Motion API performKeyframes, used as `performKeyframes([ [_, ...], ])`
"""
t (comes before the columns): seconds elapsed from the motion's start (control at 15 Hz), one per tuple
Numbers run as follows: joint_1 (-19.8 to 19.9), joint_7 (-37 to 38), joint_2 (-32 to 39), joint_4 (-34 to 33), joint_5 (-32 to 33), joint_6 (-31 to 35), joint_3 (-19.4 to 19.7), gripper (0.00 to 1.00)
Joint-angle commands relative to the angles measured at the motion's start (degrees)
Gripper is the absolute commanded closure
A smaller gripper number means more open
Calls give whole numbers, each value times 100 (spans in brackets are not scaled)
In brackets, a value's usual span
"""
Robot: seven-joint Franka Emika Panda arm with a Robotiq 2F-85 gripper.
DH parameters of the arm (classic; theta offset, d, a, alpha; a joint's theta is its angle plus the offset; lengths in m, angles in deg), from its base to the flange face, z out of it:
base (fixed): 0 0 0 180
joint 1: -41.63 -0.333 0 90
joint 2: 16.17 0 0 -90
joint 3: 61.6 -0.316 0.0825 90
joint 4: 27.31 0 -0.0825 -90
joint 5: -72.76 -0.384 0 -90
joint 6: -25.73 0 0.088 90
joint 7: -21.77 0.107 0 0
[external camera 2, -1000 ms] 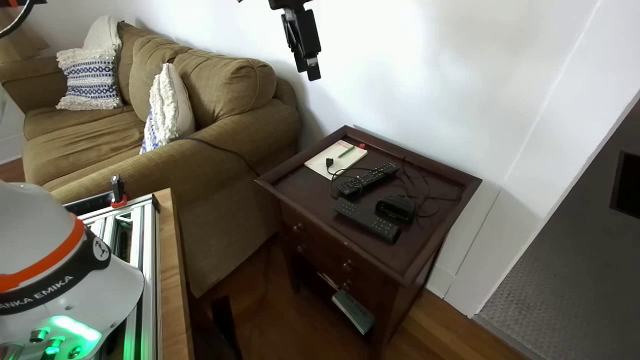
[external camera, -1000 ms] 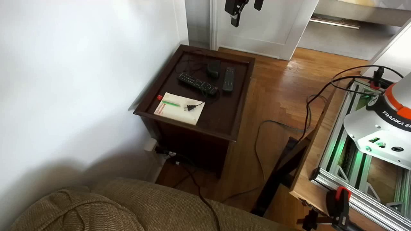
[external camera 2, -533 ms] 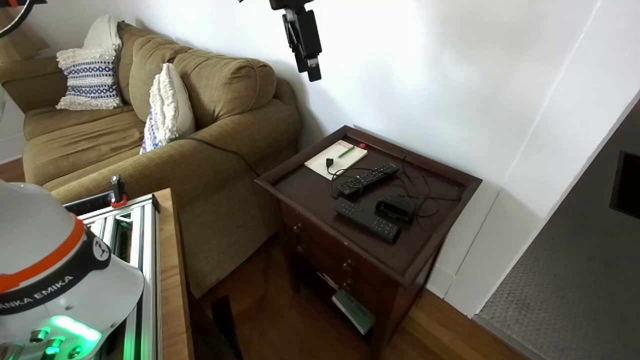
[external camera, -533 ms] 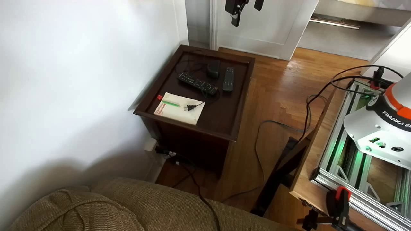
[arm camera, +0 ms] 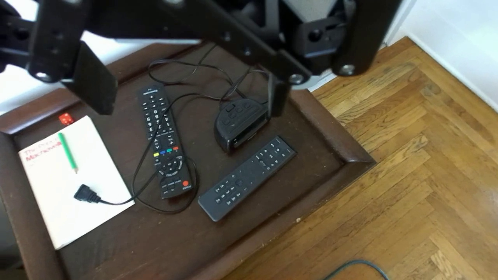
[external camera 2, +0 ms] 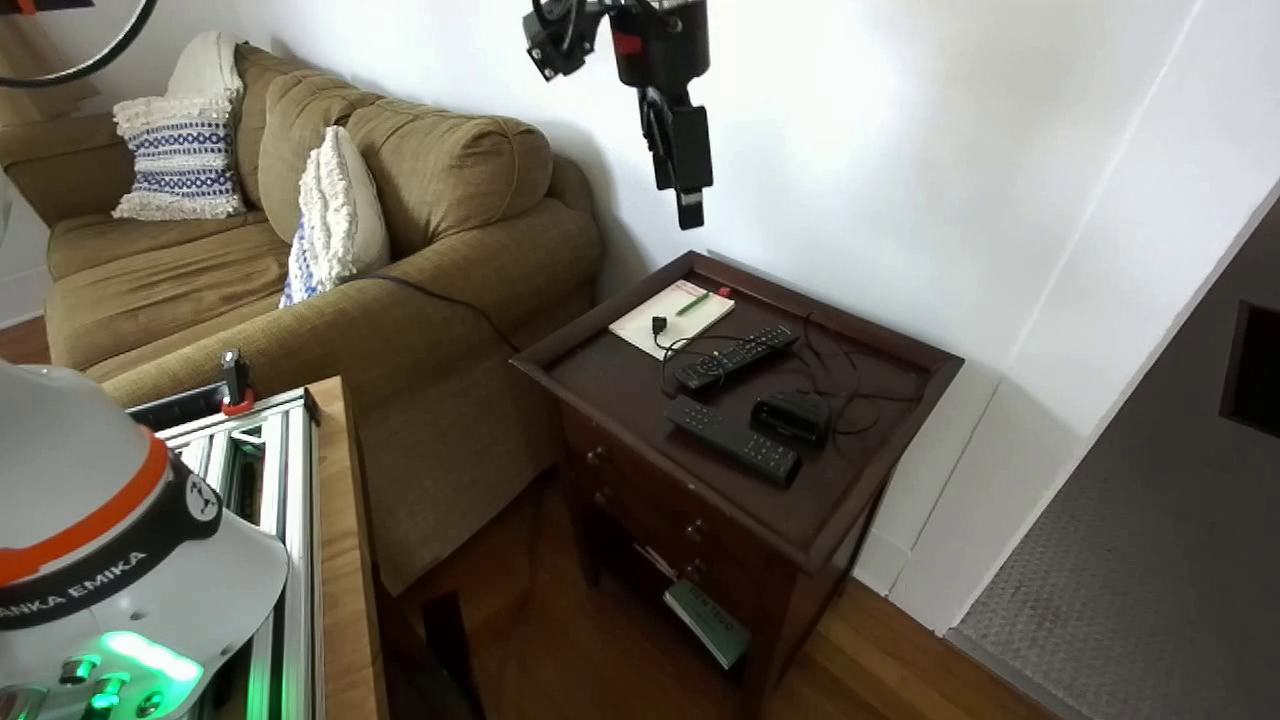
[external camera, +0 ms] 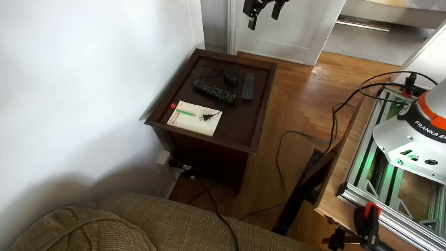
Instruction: Press a button on the remote control
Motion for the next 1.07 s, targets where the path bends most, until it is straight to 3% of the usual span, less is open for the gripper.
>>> performKeyframes([
  [0.0, -37, -370, 662, -204, -200, 435, 237, 0],
  [0.13, -42, -658, 964, -294, -223, 668, 333, 27],
  [0.47, -23, -1049, 1751, -690, 9, 1158, 511, 67],
  [0.67, 46, -1486, 2251, -934, -378, 1465, 547, 89],
  [0.8, 106, -1780, 2557, -1092, -601, 1719, 510, 100],
  [1.0, 134, -1842, 2999, -1384, -699, 1946, 501, 100],
])
